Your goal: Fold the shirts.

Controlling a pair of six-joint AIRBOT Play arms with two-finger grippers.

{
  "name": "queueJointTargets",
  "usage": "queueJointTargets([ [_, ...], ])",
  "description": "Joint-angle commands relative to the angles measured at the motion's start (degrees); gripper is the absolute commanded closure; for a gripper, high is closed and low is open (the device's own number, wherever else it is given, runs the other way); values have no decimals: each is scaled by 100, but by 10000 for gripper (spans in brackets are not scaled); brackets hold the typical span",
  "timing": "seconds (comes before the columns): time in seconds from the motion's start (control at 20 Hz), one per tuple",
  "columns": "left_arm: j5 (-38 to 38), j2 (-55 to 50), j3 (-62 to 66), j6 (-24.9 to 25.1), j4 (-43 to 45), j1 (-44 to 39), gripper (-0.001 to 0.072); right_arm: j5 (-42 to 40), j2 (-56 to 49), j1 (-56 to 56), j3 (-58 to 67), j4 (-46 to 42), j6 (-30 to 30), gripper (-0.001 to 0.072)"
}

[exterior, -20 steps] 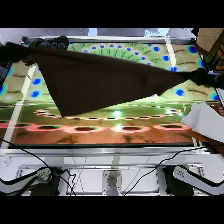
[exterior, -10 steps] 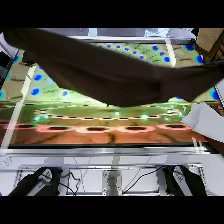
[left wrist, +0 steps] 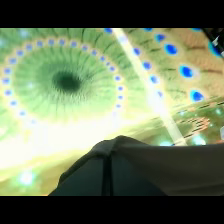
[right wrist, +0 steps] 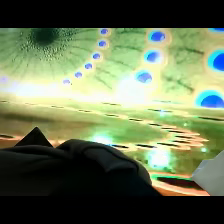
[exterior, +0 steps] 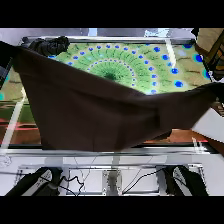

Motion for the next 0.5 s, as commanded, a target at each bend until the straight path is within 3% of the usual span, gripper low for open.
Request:
queueJointTargets([
  [0.0, 61, -1084, -503, 149, 175, -26, 701, -955, -1021, 68, -651, 306, -35, 695],
  [0.25, 931, -2865, -970, 997, 179, -26, 696, -3272, -3252, 116, -1250, 1676, -662, 693],
  [0.4, 1928, -3550, -970, 1091, 181, -26, 695, -4216, -4148, 293, -1246, 1974, -839, 686],
  [0.45, 2181, -3692, -970, 1088, 155, -26, 696, -4452, -4288, 363, -1246, 1985, -839, 650],
])
